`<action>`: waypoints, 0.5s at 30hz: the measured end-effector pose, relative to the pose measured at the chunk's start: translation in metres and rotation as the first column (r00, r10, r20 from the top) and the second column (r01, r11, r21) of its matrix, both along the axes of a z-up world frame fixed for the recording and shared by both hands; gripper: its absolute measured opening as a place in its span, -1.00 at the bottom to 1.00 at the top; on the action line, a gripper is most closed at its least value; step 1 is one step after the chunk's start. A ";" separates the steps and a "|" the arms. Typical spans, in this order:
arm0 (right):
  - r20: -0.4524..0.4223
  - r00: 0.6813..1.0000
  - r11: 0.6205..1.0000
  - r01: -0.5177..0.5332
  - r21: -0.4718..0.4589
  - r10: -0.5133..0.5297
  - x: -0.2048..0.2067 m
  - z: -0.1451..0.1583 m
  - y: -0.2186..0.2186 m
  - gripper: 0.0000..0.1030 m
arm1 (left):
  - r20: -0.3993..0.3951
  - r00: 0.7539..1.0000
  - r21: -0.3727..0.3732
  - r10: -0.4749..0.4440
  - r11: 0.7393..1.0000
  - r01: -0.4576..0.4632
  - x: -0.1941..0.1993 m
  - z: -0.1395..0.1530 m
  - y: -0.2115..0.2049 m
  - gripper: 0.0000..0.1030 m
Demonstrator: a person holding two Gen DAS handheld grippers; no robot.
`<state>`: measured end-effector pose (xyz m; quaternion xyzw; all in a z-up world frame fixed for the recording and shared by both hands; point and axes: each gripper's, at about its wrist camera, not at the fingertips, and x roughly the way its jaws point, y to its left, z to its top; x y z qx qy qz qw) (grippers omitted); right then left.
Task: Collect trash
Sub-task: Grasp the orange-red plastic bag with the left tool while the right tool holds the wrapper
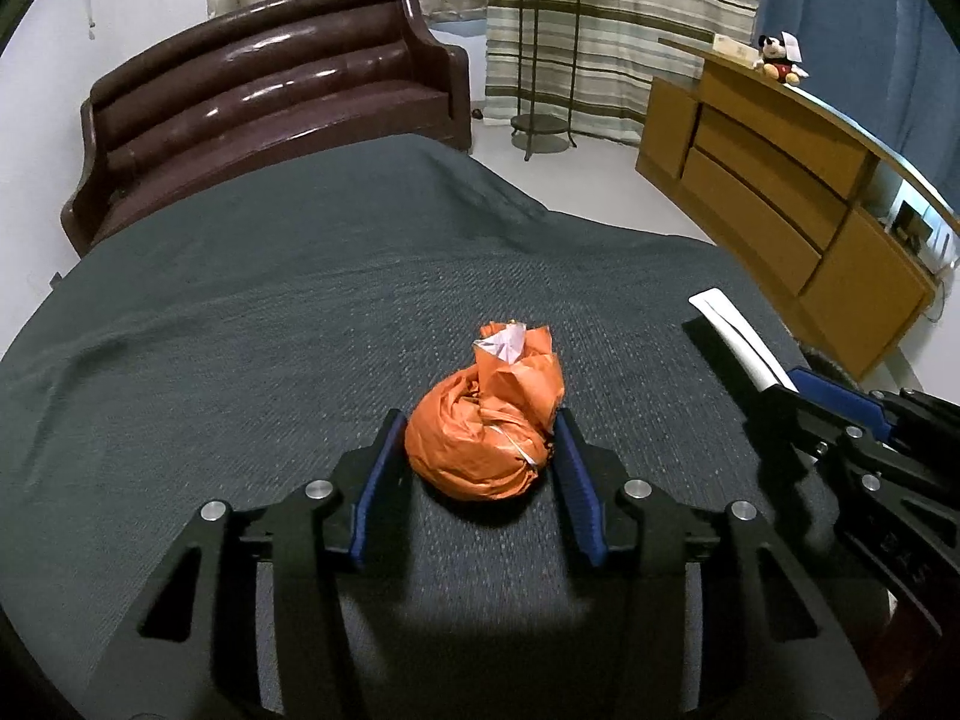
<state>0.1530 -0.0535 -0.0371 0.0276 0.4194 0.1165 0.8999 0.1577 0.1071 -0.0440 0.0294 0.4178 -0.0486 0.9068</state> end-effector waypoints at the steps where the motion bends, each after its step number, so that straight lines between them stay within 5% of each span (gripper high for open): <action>1: 0.001 1.000 1.000 0.001 0.000 -0.001 0.000 0.000 0.000 -0.65 | 0.003 1.000 -0.001 0.004 1.000 -0.004 -0.003 0.001 0.000 -0.07; 15: 0.017 1.000 1.000 -0.004 -0.011 0.004 -0.026 0.005 -0.002 -0.65 | 0.045 0.998 -0.025 0.039 0.999 -0.037 -0.042 0.020 0.001 -0.07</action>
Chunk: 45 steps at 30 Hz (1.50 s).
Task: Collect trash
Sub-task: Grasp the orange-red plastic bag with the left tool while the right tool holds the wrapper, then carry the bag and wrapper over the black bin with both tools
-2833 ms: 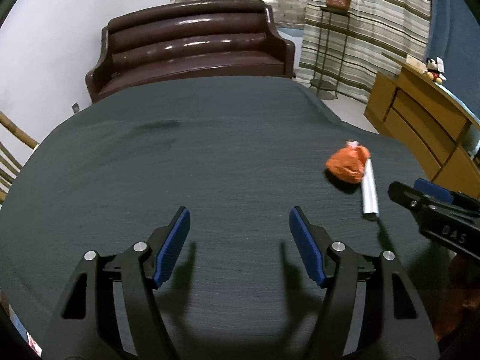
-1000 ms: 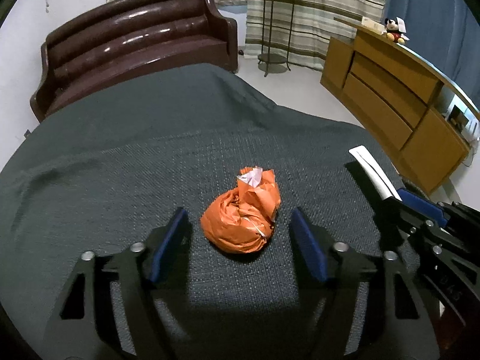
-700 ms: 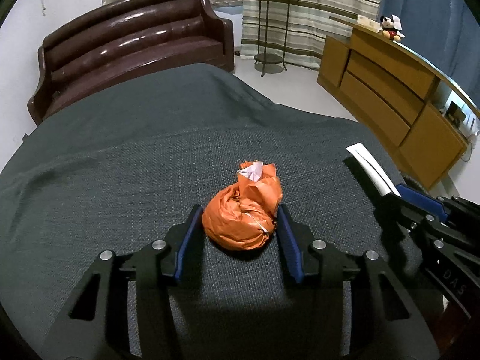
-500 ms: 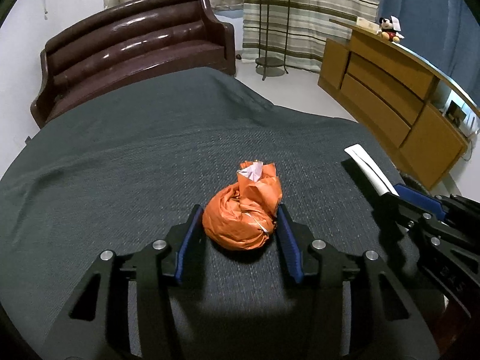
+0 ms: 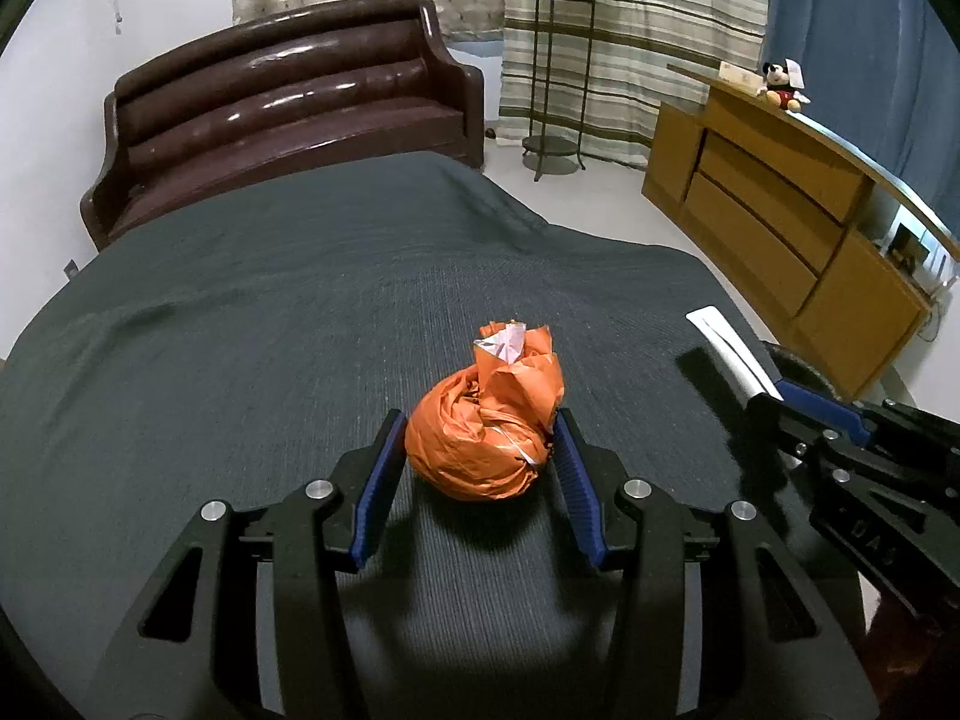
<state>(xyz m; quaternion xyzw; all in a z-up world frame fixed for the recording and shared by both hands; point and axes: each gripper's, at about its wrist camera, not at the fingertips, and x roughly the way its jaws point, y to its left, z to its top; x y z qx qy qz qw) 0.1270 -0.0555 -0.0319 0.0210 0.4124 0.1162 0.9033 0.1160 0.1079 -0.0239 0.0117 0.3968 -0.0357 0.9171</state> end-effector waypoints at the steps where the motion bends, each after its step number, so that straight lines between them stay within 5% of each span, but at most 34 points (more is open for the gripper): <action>1: 0.001 1.000 1.000 -0.001 -0.001 0.001 -0.002 0.000 0.000 -0.65 | 0.001 1.000 -0.002 0.000 1.000 0.000 -0.002 0.001 0.000 -0.07; 21: 0.015 1.000 1.000 -0.009 -0.009 0.009 -0.044 0.004 -0.013 -0.65 | 0.029 1.000 -0.017 0.009 1.000 -0.009 -0.042 0.011 -0.011 -0.07; 45: 0.081 0.989 0.992 0.124 -0.039 -0.120 -0.067 0.016 -0.089 -0.65 | 0.082 0.990 -0.022 -0.114 0.993 0.116 -0.056 0.016 -0.093 -0.07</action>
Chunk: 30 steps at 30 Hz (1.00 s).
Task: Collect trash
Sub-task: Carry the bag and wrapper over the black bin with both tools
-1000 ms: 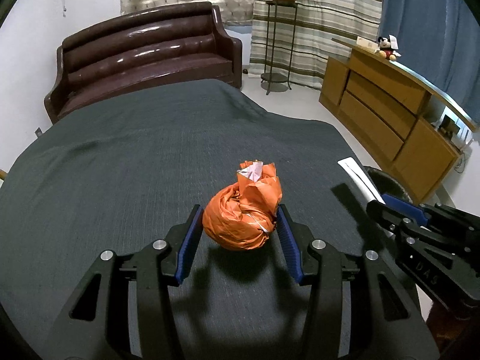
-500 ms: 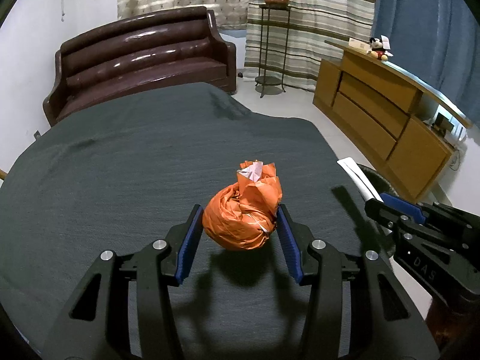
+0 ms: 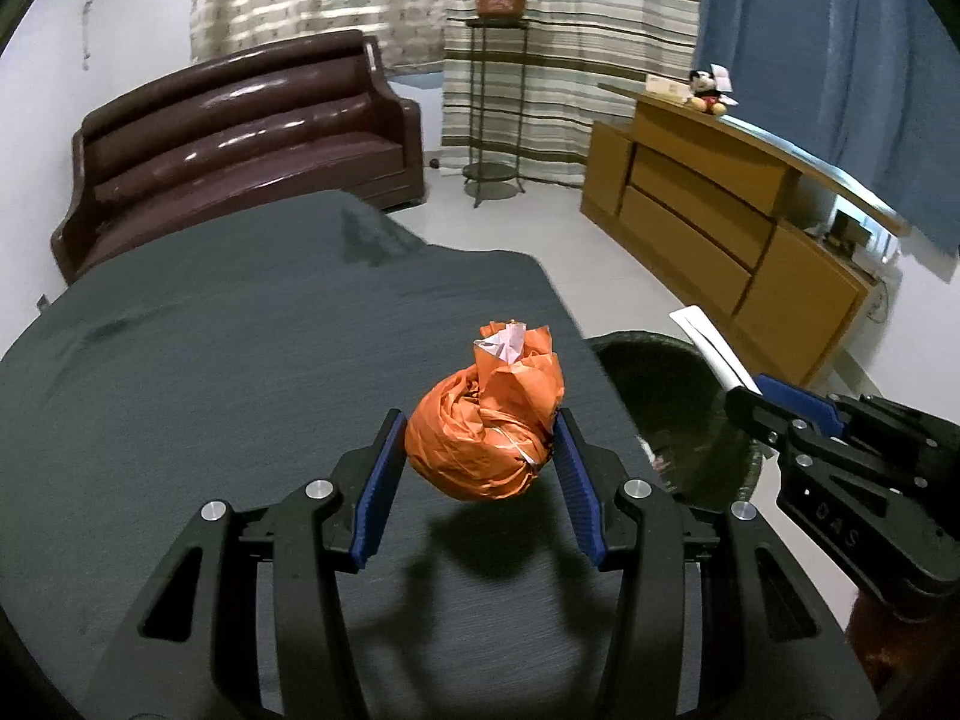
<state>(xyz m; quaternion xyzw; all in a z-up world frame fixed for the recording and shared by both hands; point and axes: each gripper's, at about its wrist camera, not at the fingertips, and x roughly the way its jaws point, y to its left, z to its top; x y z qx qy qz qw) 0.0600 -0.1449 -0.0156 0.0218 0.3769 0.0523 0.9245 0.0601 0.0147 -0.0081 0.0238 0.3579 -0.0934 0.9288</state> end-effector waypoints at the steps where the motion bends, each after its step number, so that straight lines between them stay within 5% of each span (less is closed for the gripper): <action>1: 0.002 1.000 1.000 0.007 -0.002 -0.007 0.000 0.000 -0.003 -0.65 | 0.003 1.000 0.000 -0.008 1.000 0.008 0.001 0.000 -0.004 -0.07; 30: -0.025 0.989 0.989 0.144 0.019 -0.143 0.030 -0.020 -0.057 -0.65 | -0.017 0.990 0.042 -0.143 0.989 0.144 0.057 -0.022 -0.085 -0.07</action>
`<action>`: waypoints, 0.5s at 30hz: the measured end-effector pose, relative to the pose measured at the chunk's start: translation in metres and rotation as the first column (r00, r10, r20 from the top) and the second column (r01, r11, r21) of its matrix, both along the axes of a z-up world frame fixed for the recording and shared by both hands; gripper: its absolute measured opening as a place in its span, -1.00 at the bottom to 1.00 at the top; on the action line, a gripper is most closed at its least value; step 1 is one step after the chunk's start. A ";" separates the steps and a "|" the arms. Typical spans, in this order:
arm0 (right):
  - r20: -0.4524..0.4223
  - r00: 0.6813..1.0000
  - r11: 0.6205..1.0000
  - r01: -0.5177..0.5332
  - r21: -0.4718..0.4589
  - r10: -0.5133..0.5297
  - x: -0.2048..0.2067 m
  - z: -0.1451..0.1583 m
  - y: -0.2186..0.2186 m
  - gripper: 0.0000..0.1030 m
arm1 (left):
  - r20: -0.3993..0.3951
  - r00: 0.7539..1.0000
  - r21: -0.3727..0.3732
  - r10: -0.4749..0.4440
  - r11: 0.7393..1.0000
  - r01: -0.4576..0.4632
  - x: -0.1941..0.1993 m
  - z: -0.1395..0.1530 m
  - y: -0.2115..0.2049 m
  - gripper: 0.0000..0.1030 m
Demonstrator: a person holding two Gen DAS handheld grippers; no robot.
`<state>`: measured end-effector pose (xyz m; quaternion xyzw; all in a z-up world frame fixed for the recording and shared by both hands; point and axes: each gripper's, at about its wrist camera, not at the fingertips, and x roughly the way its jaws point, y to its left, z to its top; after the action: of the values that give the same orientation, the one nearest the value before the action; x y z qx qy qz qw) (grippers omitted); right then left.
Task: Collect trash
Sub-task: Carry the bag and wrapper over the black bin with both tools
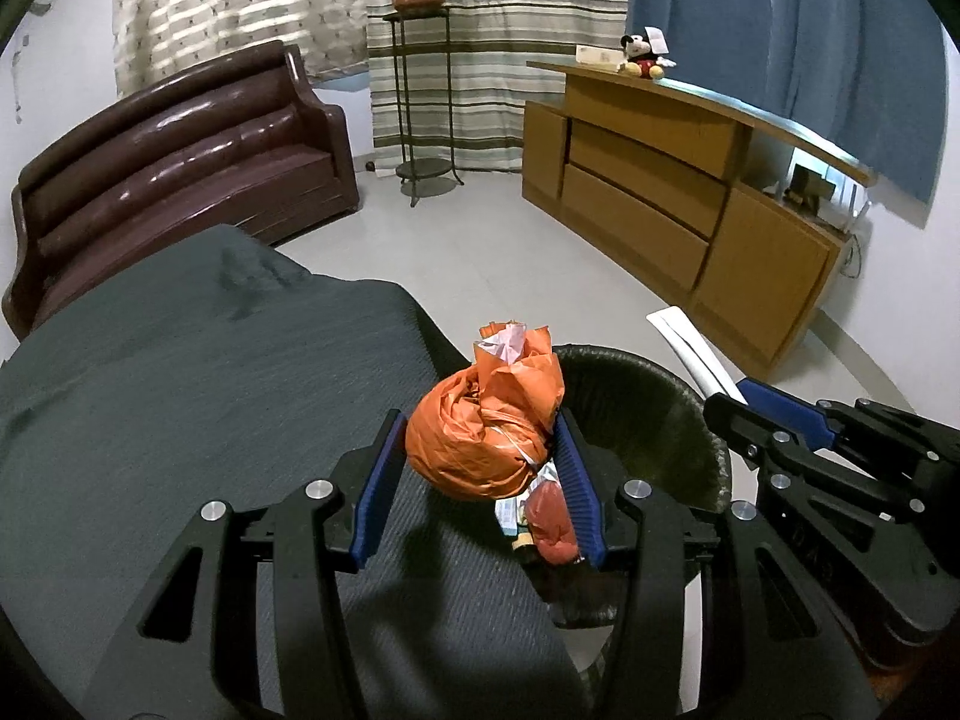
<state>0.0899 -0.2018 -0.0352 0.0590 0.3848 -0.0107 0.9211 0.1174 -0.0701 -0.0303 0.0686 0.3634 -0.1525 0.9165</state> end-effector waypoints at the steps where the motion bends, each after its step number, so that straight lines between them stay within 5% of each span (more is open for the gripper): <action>1: 0.000 1.000 1.000 0.002 0.000 -0.002 0.002 -0.001 -0.001 -0.65 | -0.004 1.000 0.001 -0.001 1.000 0.001 0.003 -0.001 -0.002 -0.07; 15: -0.016 0.999 0.999 0.044 0.018 -0.044 0.014 -0.012 -0.012 -0.64 | -0.029 1.000 0.016 0.000 1.000 0.001 0.022 -0.011 -0.015 -0.05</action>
<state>0.1040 -0.2135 -0.0469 0.0756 0.3905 -0.0278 0.9171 0.1398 -0.0849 -0.0412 0.0738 0.3779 -0.1509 0.9105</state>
